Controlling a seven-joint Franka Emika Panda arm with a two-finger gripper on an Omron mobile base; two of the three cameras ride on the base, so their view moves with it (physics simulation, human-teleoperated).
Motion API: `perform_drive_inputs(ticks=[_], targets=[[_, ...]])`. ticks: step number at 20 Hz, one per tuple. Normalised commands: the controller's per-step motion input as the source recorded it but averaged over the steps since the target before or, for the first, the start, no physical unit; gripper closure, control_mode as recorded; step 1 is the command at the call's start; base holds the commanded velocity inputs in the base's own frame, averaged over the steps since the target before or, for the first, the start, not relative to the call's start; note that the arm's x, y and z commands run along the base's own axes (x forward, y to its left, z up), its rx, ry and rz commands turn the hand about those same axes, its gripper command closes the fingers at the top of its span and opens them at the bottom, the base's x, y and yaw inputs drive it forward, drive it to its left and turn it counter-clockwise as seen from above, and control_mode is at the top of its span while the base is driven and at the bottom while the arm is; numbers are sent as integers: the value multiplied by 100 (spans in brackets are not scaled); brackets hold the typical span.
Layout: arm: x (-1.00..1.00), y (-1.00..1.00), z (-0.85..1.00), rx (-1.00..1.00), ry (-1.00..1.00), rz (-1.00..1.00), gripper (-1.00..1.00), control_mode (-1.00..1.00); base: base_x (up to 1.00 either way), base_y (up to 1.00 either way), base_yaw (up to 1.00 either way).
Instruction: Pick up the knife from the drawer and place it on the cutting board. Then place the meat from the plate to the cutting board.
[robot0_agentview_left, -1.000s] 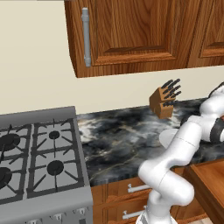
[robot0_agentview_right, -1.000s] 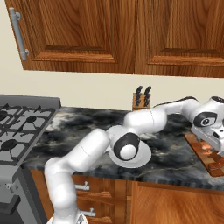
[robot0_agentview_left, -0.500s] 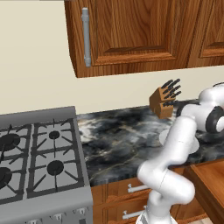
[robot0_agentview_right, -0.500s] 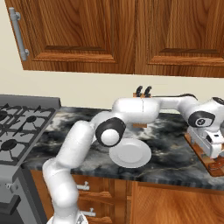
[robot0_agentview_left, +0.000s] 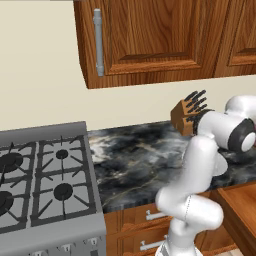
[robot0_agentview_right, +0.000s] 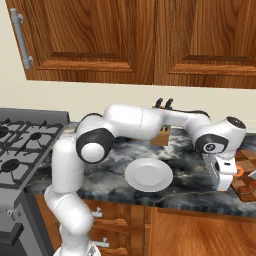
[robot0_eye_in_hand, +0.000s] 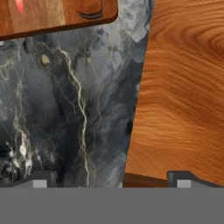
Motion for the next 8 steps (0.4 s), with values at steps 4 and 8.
perform_drive_inputs(ticks=[4,8], targets=[[-48,46,21,-1,0,-20,-100,-100,0,0,0],[-44,38,38,-2,0,-19,-100,-100,0,0,0]])
